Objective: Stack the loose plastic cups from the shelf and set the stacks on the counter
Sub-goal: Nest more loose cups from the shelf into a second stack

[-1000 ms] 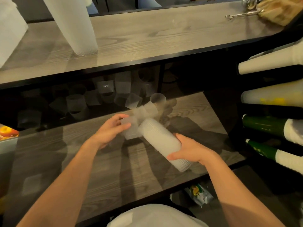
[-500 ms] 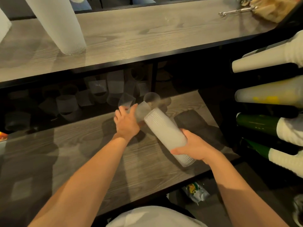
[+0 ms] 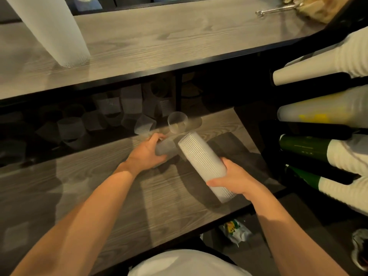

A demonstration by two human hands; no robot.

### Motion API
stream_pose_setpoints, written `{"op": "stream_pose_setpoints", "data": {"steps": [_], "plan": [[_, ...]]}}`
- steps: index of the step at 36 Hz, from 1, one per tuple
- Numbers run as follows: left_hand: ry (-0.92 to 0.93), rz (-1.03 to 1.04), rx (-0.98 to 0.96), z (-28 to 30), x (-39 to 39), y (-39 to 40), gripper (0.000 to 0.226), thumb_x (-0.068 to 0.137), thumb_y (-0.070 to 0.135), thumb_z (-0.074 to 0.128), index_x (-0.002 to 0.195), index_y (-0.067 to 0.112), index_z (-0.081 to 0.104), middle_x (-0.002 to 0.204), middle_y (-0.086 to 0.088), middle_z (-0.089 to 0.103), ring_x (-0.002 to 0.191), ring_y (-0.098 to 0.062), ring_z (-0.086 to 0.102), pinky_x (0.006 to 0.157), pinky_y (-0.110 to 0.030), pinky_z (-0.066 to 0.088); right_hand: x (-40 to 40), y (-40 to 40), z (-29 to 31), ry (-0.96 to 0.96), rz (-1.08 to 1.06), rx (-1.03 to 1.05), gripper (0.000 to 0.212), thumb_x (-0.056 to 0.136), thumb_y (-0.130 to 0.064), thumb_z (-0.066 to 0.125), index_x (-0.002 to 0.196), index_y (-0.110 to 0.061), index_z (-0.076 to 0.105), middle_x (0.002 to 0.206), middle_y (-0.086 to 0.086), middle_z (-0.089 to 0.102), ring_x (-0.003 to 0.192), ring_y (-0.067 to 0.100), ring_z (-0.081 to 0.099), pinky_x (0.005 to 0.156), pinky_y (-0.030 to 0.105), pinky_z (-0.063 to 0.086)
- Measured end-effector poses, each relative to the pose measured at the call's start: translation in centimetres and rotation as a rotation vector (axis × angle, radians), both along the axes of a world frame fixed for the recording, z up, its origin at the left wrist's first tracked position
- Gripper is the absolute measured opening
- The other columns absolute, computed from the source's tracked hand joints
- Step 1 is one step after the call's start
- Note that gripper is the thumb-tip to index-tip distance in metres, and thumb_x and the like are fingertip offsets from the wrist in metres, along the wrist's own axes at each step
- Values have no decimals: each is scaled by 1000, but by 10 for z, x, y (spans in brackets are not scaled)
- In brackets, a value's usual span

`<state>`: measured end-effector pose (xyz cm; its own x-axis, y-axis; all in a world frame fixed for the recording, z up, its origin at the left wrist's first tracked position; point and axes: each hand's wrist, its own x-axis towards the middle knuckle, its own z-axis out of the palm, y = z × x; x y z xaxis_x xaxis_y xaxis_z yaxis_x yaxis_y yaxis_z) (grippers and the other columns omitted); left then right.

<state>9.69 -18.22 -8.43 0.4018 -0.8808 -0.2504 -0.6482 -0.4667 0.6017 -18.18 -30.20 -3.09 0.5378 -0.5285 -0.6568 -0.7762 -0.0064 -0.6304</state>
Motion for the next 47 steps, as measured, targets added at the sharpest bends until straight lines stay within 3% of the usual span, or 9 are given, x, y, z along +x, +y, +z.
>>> {"op": "stream_pose_setpoints", "data": {"steps": [6, 14, 20, 24, 30, 36, 40, 44, 47], "plan": [[473, -32, -26, 35, 21, 27, 52, 78, 37, 80, 120, 53, 56, 127, 21, 52, 115, -6, 54, 96, -29, 48, 7, -4, 13, 97, 234, -104, 110, 76, -29, 86, 160, -26, 16, 150, -3, 40, 133, 18, 43, 98, 28, 39], [577, -115, 60, 49, 21, 27, 67, 64, 73, 73, 126, 55, 55, 132, 18, 58, 126, -5, 51, 110, -34, 38, 27, -2, 26, 97, 496, -148, 112, 73, -32, 87, 159, -32, 16, 157, -9, 34, 138, 14, 38, 110, 31, 37], [473, 57, -121, 45, -9, 0, 36, 98, 59, 40, 124, 43, 59, 127, 20, 51, 116, 3, 47, 98, -23, 36, 35, 2, 16, 73, 450, -168, 109, 70, -34, 88, 157, -33, 22, 147, -9, 44, 123, 11, 46, 96, 31, 44], [8, 456, -211, 21, 15, -25, 43, 95, 44, 57, 134, 27, 53, 133, -9, 44, 128, -29, 35, 113, -38, 27, 29, 1, 12, 52, 280, -104, 108, 71, -34, 88, 156, -32, 23, 134, -11, 46, 117, 13, 49, 95, 34, 48], [-538, 27, 189, -1, 25, -35, 66, 88, 52, 60, 147, 33, 38, 138, -19, 35, 121, -40, 34, 104, -46, 36, 26, -1, 15, 53, 191, -92, 105, 75, -31, 86, 157, -28, 22, 121, -11, 43, 108, 11, 48, 82, 27, 46], [-583, 23, 186, -6, 19, -38, 55, 84, 28, 70, 133, 22, 44, 124, -12, 36, 107, -33, 44, 83, -40, 52, 24, -2, 11, 50, 128, -98, 95, 73, -32, 87, 151, -23, 32, 114, -10, 47, 103, 10, 51, 77, 24, 45], [-362, 222, 26, -4, 27, -28, 34, 91, 21, 61, 123, 15, 51, 125, -14, 46, 107, -36, 52, 89, -46, 49, 22, -5, 10, 41, 116, -64, 103, 74, -32, 87, 155, -24, 25, 129, -7, 48, 108, 10, 48, 79, 23, 43], [428, 639, -189, 18, 28, -22, 19, 96, 7, 51, 97, 23, 61, 116, -12, 61, 90, -20, 64, 77, -35, 59, 21, -9, 11, 57, 102, -41, 109, 78, -30, 84, 160, -22, 13, 134, -3, 44, 111, 11, 43, 88, 26, 40], [675, 436, -118, 30, 24, -16, 20, 90, 7, 66, 108, 16, 66, 109, -11, 69, 94, -23, 68, 80, -38, 57, 23, -11, 12, 74, 131, -33, 113, 77, -32, 85, 161, -22, 9, 147, 0, 42, 124, 16, 46, 100, 30, 43]]}}
